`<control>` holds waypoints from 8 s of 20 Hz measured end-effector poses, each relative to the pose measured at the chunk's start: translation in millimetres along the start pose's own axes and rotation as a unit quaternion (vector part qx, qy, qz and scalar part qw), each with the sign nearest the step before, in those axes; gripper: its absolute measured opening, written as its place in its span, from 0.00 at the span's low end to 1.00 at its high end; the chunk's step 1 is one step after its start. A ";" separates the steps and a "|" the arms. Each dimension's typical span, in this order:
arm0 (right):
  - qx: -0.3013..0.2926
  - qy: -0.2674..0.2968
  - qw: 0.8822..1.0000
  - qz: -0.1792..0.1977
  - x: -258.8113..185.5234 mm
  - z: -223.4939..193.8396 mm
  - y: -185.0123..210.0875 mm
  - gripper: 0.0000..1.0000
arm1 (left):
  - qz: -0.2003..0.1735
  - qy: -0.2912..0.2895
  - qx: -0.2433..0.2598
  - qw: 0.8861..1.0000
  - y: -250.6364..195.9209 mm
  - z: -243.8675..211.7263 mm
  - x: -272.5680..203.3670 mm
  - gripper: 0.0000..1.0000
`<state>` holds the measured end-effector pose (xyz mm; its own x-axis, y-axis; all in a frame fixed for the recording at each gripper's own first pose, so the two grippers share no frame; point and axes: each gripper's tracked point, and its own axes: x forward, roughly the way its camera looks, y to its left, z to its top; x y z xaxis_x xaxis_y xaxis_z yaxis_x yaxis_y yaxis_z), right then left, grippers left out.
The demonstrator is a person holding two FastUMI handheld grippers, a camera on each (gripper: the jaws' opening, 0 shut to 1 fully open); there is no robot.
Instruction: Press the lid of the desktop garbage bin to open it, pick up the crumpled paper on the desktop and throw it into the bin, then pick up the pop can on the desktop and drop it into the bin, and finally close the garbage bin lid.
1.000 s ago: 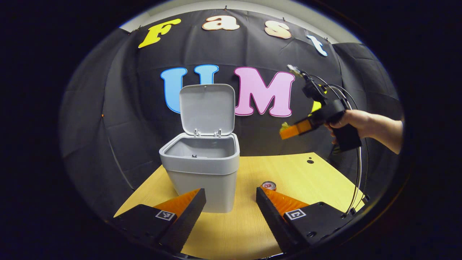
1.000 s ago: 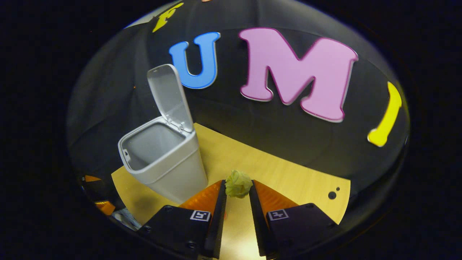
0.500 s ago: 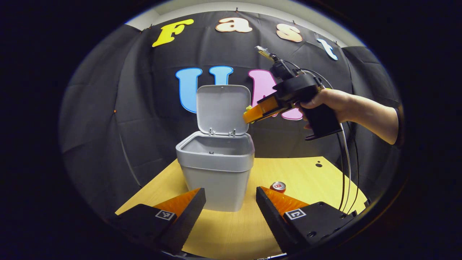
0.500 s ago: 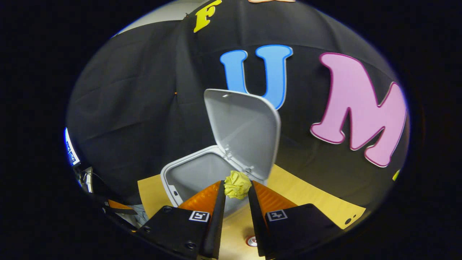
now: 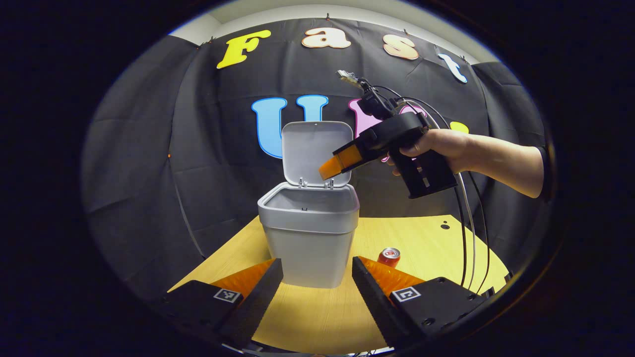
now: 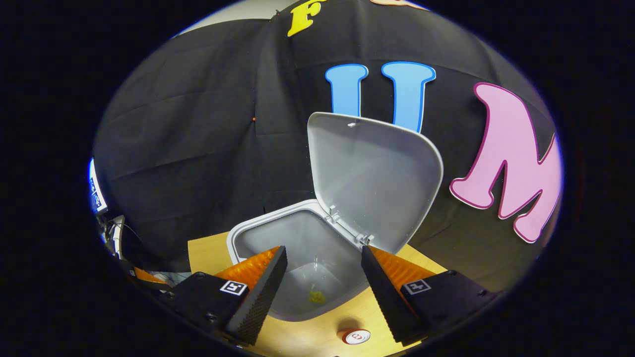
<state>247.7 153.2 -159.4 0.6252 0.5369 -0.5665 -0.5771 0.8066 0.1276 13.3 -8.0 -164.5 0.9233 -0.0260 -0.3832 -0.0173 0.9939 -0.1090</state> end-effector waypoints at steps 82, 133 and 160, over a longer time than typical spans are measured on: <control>0.096 -0.139 0.923 -0.346 -342.7 -111.7 -163.8 0.97 | -0.030 -0.054 0.061 0.996 -6.4 94.4 235.2 0.87; 0.094 -0.113 0.957 -0.248 -260.5 -116.5 -139.8 0.97 | -0.062 -0.073 0.032 0.995 28.1 182.5 209.5 0.98; 0.118 -0.067 0.942 -0.305 -281.3 -164.5 -67.7 0.97 | -0.062 -0.107 0.049 0.991 30.5 61.3 191.4 0.99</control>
<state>24.4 -93.1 -142.7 0.8728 -0.0317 -0.4871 0.0354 0.9994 -0.0016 213.0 23.9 -184.9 0.9763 -0.1359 -0.1683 0.1293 0.9904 -0.0498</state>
